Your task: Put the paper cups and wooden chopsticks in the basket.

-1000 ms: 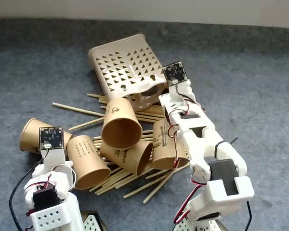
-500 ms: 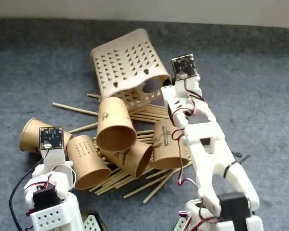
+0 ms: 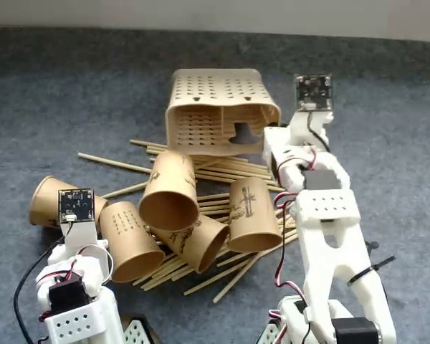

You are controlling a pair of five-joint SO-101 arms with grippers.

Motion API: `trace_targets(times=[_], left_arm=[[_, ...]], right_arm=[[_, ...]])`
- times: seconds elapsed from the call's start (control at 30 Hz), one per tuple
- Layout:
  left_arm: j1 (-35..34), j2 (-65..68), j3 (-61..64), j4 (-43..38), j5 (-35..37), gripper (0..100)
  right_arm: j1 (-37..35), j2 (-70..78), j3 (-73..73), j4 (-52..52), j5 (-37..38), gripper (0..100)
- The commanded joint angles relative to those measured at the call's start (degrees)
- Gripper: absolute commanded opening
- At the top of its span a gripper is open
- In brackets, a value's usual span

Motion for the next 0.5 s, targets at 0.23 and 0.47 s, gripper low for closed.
trace_targets(times=[0.23, 0.47], left_arm=[[0.84, -0.84, 1.1, 0.09, -0.26, 1], [0.84, -0.84, 1.1, 0.09, -0.26, 1]], right_arm=[[5.23, -2.95, -19.21, 24.13, -0.7, 0.5], [9.63, -2.86, -27.21, 34.07, -0.44, 0.5]])
